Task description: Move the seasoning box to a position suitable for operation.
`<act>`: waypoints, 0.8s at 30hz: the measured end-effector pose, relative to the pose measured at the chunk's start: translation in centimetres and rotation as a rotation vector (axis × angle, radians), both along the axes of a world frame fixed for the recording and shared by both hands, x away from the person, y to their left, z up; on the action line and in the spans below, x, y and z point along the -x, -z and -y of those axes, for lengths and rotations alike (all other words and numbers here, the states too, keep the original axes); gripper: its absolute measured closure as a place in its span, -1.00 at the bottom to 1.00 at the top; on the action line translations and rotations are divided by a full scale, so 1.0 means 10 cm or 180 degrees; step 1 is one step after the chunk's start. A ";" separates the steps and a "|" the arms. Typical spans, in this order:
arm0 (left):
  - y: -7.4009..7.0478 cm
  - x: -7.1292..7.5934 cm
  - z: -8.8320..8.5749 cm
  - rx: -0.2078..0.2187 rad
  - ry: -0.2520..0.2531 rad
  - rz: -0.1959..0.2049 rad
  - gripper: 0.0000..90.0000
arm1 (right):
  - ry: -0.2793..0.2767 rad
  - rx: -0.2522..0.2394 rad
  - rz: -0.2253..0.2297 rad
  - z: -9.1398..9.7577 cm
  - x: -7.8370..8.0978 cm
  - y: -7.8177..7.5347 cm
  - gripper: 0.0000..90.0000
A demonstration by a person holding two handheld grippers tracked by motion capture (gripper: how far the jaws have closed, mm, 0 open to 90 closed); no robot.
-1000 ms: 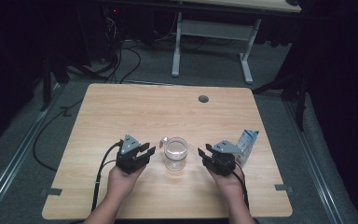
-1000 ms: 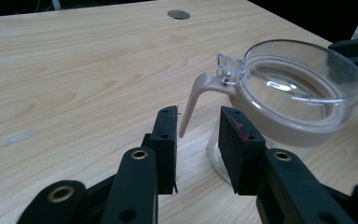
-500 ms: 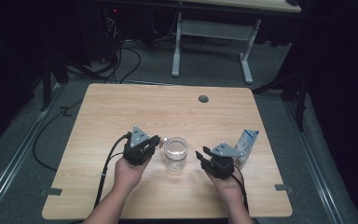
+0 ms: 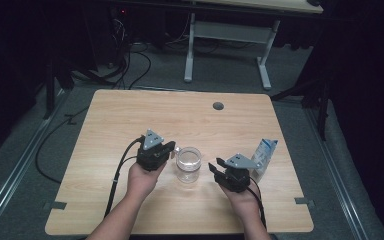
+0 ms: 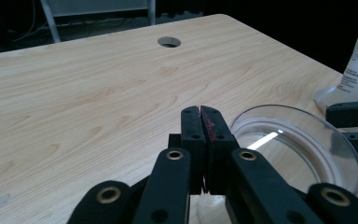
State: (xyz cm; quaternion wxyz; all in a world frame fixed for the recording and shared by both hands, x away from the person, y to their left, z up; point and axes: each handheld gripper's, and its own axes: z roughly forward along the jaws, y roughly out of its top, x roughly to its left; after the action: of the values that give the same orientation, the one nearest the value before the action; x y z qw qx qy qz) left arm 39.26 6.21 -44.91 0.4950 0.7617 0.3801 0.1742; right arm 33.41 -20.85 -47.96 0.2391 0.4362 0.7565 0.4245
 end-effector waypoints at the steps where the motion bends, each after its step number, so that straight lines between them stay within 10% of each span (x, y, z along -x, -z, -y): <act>1: 0.00 0.00 0.00 0.0000 0.0000 0.0000 0.98 | -0.0008 0.0008 0.0001 0.00 0.00 0.00 0.37; 24: 0.07 -0.03 0.10 -0.0130 -0.0022 0.0160 1.00 | -0.0061 -0.0073 0.0013 -0.03 0.03 -0.01 0.45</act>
State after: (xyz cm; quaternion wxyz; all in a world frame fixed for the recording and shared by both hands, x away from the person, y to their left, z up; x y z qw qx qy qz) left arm 39.61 5.17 -45.64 0.4881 0.7657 0.3665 0.2028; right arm 33.15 -20.56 -47.82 0.2316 0.4307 0.7553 0.4364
